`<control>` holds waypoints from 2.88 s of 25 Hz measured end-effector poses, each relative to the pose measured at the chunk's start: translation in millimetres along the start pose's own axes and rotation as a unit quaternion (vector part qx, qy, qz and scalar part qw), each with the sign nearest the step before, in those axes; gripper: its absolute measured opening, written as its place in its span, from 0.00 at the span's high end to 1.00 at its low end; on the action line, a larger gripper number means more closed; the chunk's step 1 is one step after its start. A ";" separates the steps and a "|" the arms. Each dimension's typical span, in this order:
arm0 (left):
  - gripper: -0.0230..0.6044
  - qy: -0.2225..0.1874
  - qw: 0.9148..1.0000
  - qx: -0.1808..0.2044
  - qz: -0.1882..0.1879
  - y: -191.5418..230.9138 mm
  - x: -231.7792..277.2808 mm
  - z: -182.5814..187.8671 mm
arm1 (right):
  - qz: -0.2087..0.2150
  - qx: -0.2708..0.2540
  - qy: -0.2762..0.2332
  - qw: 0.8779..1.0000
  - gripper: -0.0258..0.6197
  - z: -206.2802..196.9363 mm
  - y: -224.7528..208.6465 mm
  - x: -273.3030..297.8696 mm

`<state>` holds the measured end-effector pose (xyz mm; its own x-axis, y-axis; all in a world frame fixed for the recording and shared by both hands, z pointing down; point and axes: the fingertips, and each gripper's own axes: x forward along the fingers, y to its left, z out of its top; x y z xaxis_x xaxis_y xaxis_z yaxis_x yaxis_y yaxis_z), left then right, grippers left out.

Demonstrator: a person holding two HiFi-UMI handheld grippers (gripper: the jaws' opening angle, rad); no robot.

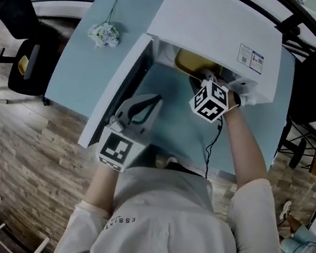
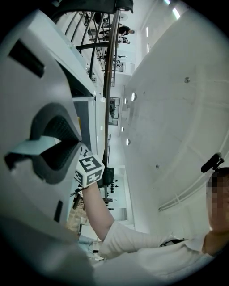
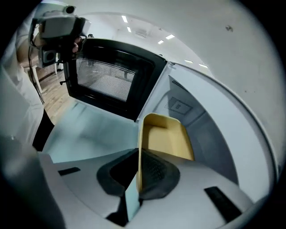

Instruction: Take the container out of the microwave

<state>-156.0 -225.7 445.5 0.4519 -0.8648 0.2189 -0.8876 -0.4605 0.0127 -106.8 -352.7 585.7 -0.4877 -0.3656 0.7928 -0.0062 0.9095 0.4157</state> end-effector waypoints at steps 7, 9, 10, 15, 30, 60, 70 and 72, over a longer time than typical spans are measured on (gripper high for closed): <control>0.97 -0.004 1.000 0.017 0.000 -27.0 -16.7 1.5 | -0.016 0.020 -0.032 0.999 0.92 -0.5 34.9 -47.6; 0.97 -0.005 1.000 0.016 0.004 -33.5 -22.1 3.9 | -0.028 0.030 -0.050 0.998 0.92 0.5 40.4 -66.2; 0.97 -0.006 1.000 0.014 0.007 -36.5 -25.1 5.9 | -0.033 0.036 -0.060 0.997 0.92 1.7 43.1 -76.5; 0.97 -0.015 0.999 0.029 0.014 -51.0 -36.4 13.4 | -0.044 0.071 -0.113 0.990 0.92 8.5 62.0 -127.6; 0.97 -0.039 0.997 0.060 -0.002 -87.4 -34.3 41.9 | -0.199 0.262 -0.276 0.903 0.92 -2.1 54.3 -244.7; 0.97 -0.080 0.993 0.071 -0.046 -64.5 17.3 92.3 | -0.357 0.338 -0.338 0.802 0.92 -37.5 1.8 -316.4; 0.97 -0.071 0.994 0.077 -0.044 -63.1 24.5 94.1 | -0.359 0.334 -0.336 0.804 0.92 -36.0 -3.5 -310.8; 0.97 -0.071 0.994 0.075 -0.043 -63.3 24.8 93.9 | -0.358 0.336 -0.335 0.804 0.92 -37.5 -2.8 -309.6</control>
<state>-80.2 -236.8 358.5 0.5425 -0.8359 0.0833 -0.8267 -0.5489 -0.1235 76.9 -249.5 355.8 -0.5077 -0.8598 -0.0539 -0.8560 0.4963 0.1449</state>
